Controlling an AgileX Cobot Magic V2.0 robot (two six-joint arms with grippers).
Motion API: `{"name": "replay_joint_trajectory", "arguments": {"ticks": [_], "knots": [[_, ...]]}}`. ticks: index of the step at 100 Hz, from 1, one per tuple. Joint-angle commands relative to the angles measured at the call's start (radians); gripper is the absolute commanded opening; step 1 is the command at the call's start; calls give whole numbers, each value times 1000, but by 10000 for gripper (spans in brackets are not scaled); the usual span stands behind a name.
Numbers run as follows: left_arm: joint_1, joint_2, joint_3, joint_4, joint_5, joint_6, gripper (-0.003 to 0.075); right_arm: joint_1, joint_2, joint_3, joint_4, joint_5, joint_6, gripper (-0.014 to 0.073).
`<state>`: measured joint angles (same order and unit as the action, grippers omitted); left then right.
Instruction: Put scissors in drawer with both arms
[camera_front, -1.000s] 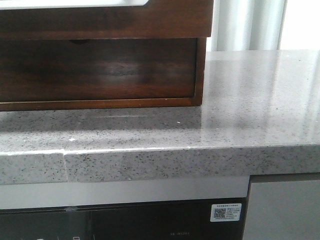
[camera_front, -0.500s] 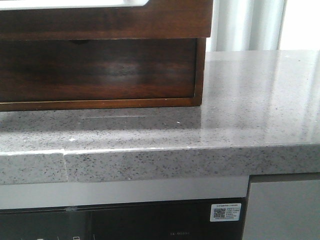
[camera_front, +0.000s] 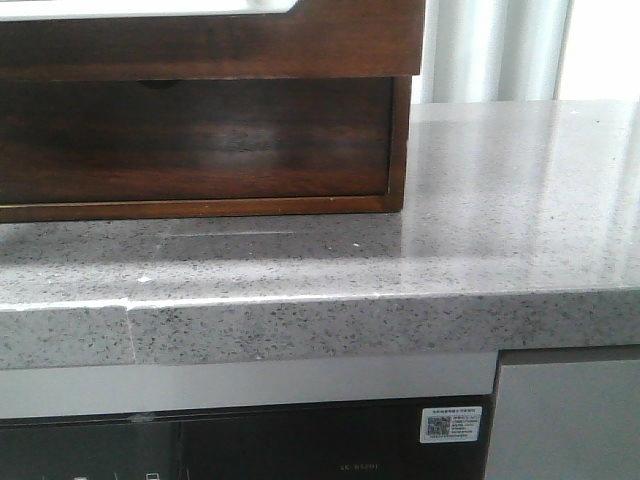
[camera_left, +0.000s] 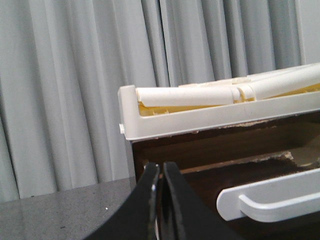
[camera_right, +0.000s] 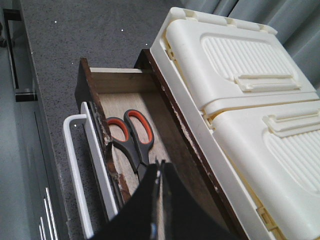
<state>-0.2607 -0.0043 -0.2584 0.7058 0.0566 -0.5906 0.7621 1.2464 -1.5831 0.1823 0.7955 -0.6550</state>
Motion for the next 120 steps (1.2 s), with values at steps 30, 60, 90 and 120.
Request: {"name": "replay_joint_trajectory", "arguments": {"ticks": [30,60,90,120], "knots": [[1,-1,65,-110,-138,-12,-19,-1,-405,499,11,-420,4,-64],[1,-1,75,-179,-136,-12,-19,-1,-771,929,29,-586,4,-64],[1,-1,106,-186,-137,-12,-19,-1,-1088,1179,29,-578,4,-64],[1,-1,109,-199,-137,-12,-19,-1,-1204,1264,29,-496,4,-66]]}}
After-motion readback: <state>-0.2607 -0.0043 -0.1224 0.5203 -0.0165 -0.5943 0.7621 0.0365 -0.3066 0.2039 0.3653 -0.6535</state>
